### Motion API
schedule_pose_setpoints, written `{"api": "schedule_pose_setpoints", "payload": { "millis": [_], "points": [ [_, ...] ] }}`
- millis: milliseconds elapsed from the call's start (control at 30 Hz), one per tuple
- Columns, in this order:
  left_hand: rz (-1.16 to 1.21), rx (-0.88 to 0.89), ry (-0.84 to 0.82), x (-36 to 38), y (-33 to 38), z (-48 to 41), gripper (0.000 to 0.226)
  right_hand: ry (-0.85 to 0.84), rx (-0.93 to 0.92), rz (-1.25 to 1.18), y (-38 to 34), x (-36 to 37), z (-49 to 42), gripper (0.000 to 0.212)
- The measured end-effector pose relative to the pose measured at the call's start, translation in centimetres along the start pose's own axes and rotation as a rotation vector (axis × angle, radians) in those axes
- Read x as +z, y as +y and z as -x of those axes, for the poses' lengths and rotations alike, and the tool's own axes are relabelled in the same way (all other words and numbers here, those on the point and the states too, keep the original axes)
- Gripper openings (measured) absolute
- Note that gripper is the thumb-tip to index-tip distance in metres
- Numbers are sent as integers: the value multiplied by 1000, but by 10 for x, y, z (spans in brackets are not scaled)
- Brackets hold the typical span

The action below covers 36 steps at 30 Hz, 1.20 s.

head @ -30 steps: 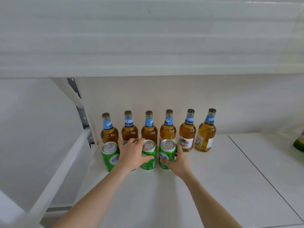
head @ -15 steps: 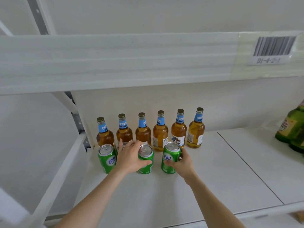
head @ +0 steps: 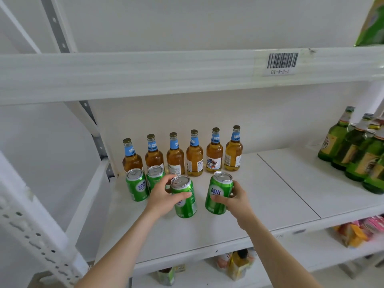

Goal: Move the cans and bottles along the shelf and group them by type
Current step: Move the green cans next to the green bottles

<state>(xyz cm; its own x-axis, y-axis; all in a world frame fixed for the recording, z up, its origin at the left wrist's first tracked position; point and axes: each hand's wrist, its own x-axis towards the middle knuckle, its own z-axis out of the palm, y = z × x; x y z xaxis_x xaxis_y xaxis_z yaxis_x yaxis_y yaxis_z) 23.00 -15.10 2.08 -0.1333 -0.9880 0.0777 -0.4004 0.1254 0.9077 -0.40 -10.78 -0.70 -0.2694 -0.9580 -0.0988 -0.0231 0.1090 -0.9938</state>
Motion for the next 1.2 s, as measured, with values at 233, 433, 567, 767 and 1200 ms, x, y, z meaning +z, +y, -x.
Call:
{"api": "schedule_pose_setpoints", "payload": {
  "millis": [233,433,567,767,1200],
  "points": [
    [222,-74,-6,18,15,35,58,29,1,-66,-1,-30,38,54],
    [371,-131,3,47,36,56,46,45,-2,-65,0,-68,53,58],
    [411,-136,10,81,50,71,42,34,-20,-44,-1,-104,59,58],
    [423,-137,32,148,77,88,44,-3,-45,-3,-5,-175,69,57],
    [396,-101,21,276,137,73,46,8,-52,25,1,-317,48,47]
  ]
}}
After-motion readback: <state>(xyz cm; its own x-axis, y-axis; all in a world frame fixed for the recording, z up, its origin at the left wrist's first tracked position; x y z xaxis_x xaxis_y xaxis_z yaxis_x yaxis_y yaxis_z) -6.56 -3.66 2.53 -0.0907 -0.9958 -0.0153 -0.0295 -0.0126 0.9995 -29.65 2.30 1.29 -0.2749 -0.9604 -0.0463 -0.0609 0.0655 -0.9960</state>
